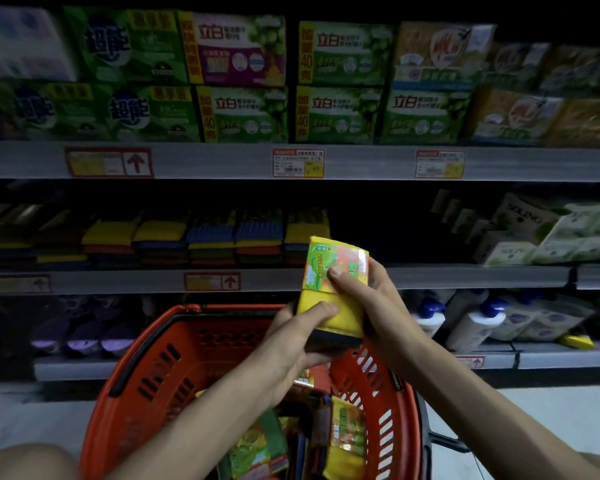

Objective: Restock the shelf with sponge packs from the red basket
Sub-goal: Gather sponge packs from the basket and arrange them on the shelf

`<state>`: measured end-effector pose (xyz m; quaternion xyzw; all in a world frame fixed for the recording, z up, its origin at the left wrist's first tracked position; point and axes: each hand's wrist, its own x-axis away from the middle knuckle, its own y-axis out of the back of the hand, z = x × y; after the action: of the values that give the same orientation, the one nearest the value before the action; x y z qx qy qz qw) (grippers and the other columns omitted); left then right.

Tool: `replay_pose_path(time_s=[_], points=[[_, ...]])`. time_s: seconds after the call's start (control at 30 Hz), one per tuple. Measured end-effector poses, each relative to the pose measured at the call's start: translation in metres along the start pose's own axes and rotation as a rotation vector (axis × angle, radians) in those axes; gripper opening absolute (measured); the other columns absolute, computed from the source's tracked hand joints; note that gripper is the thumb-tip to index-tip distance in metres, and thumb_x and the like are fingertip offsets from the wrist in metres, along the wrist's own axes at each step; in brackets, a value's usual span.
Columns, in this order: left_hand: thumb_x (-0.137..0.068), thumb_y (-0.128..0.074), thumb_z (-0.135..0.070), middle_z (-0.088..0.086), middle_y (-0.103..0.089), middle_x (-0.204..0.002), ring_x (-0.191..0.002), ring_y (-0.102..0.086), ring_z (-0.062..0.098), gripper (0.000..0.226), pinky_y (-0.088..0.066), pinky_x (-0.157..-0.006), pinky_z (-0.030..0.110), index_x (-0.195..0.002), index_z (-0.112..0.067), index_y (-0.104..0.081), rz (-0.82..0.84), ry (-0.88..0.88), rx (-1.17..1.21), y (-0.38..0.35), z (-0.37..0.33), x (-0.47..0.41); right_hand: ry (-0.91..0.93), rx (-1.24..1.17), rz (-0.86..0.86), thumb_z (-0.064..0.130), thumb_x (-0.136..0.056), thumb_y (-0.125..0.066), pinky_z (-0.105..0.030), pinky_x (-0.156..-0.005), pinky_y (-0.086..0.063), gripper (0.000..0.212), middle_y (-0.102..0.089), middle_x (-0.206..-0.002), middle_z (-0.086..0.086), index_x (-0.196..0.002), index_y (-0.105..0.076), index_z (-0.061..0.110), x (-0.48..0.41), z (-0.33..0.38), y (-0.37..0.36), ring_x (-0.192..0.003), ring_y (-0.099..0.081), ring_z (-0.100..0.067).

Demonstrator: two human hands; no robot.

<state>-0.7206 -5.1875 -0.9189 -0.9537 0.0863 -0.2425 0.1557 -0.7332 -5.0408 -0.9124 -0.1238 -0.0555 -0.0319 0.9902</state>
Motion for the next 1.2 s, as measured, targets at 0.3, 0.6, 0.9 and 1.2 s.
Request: replay_pose_path(time_s=[0.3,0.6,0.9,1.2], points=[[-0.068,-0.081,-0.027,0.013,-0.074,-0.107,-0.098,-0.073,0.029,0.062,-0.062,-0.084,0.049,-0.124,-0.014,-0.059,-0.024,-0.025,-0.251,0.006,-0.012,-0.002,0.004,-0.005,0.007,0.017,-0.082,-0.082,-0.046,-0.087,-0.062,0.067,-0.074,-0.120,-0.009,-0.140,-0.051,0.031,-0.001,0.002,0.003,-0.105,-0.074,-0.029],[-0.068,-0.094,-0.019,-0.010,-0.064,-0.111,-0.091,-0.067,-0.004,0.072,-0.057,-0.074,0.017,-0.126,-0.032,-0.053,-0.081,-0.472,-0.687,0.032,-0.027,0.000,0.126,0.143,0.109,0.045,-0.092,-0.061,-0.031,-0.095,-0.055,0.052,-0.067,-0.136,0.000,-0.143,-0.055,0.035,0.009,0.010,0.018,-0.121,-0.068,-0.017],[-0.079,-0.084,-0.005,-0.002,-0.071,-0.116,-0.103,-0.072,0.009,0.066,-0.055,-0.082,0.018,-0.134,-0.017,-0.049,0.017,-0.628,-0.444,0.020,-0.006,0.004,0.170,0.065,0.070,0.055,-0.096,-0.049,-0.054,-0.111,-0.045,0.054,-0.064,-0.141,0.000,-0.150,-0.041,0.051,0.022,0.003,0.004,-0.126,-0.065,-0.024],[-0.089,-0.076,-0.009,-0.010,-0.070,-0.120,-0.111,-0.069,0.008,0.065,-0.053,-0.088,0.019,-0.141,-0.024,-0.039,0.171,-0.594,-0.544,0.023,-0.004,0.004,0.119,0.115,0.106,0.064,-0.096,-0.038,-0.049,-0.114,-0.044,0.060,-0.052,-0.152,0.007,-0.154,-0.027,0.054,0.028,-0.004,0.014,-0.135,-0.057,-0.016]])
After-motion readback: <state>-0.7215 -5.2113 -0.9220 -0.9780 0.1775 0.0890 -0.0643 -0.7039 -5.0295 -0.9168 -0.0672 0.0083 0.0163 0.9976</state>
